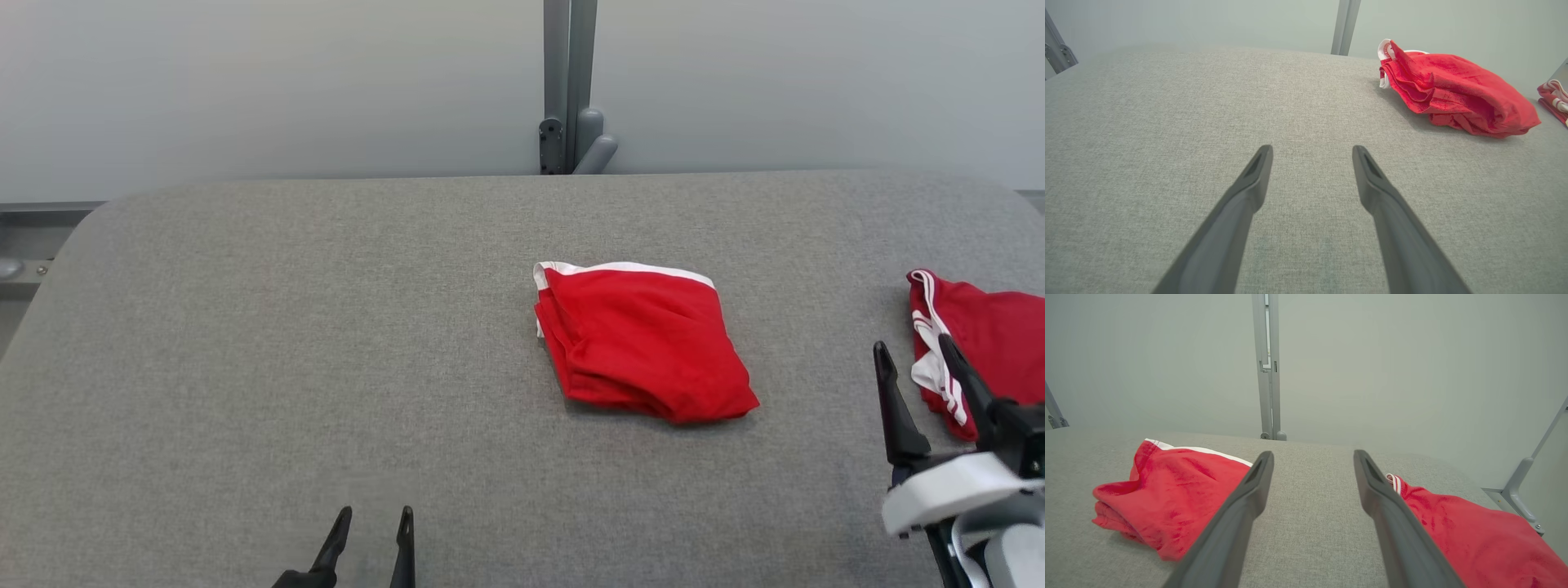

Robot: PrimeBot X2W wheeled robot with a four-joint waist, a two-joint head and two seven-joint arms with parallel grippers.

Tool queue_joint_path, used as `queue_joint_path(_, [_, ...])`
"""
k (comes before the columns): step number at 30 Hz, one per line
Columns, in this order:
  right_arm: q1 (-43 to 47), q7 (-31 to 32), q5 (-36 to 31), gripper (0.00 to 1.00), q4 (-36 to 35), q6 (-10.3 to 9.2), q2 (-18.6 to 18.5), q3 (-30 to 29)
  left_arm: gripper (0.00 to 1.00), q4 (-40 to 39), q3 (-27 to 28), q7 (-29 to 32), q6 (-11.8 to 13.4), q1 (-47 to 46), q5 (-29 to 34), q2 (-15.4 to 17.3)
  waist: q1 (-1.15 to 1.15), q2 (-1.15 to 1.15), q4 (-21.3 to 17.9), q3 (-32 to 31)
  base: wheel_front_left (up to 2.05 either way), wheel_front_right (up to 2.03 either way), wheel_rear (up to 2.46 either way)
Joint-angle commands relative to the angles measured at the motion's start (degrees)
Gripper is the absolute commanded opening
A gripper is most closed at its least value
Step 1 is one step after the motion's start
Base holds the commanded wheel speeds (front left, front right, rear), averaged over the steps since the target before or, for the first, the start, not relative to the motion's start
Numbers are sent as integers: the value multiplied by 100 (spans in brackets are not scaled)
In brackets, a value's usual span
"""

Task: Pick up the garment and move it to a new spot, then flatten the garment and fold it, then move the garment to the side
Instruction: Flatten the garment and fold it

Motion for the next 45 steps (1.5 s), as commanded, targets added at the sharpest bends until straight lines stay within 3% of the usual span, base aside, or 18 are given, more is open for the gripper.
queue_joint_path(1, [241,-13,-92,100,-139,0,164,-163,100,-38,70,-15,-2,86,45,11,0,23,36,-34,0,0,0])
queue_joint_path(7, [968,-14,-428,100,-418,-3,658,-813,100,-97,234,-15,-65,102,119,11,0,23,133,-105,0,0,0])
queue_joint_path(12, [1240,-14,-510,100,-524,-2,896,-930,100,-229,299,-15,-68,115,96,10,0,23,194,-91,0,0,0])
queue_joint_path(14, [1172,-14,-497,21,-505,-2,962,-844,100,-276,315,-15,-69,107,92,10,0,23,198,-58,0,0,0])
queue_joint_path(15, [1088,-14,-475,0,-495,-2,976,-773,100,-289,316,-15,-76,106,93,10,0,23,202,-39,0,0,0])
queue_joint_path(23, [55,-13,-651,0,-108,-2,1018,22,100,-424,331,-15,-118,-169,77,10,0,23,296,408,0,0,0])
queue_joint_path(32, [-1683,-14,-1085,0,1641,-3,1164,622,100,-411,213,-15,-222,-565,53,11,0,23,603,880,0,0,0])
queue_joint_path(45, [-2809,-14,-966,0,3653,-2,1179,1091,100,-332,106,-15,-186,-774,-80,11,0,23,1163,1089,0,0,0])
